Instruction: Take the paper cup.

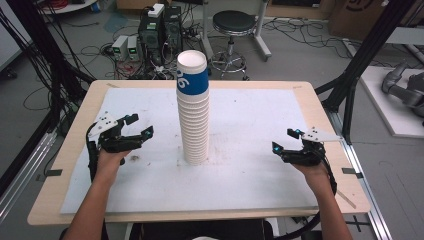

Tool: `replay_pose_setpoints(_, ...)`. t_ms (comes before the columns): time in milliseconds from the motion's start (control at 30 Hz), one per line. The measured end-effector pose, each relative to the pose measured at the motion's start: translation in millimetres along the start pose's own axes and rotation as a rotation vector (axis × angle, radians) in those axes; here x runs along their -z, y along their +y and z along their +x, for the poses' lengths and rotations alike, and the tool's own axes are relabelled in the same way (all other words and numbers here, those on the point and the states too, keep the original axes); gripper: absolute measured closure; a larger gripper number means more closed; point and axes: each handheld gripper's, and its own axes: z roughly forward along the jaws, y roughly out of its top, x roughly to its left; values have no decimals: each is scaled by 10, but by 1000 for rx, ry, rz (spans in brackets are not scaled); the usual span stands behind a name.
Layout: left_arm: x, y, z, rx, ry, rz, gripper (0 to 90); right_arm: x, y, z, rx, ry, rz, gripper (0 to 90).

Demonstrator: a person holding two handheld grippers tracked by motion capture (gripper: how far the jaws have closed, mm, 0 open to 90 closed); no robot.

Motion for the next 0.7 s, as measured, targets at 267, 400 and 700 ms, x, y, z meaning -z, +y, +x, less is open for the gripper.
replay_pose_setpoints(267,7,-8,21,2,14,8,180,28,14,-2,-13,5,-17,190)
replay_pose_setpoints(400,23,-20,32,0,20,12,180,19,34,21,-21,20,-20,190)
replay_pose_setpoints(700,90,-14,2,21,4,-8,180,-83,236,184,-26,127,-46,189)
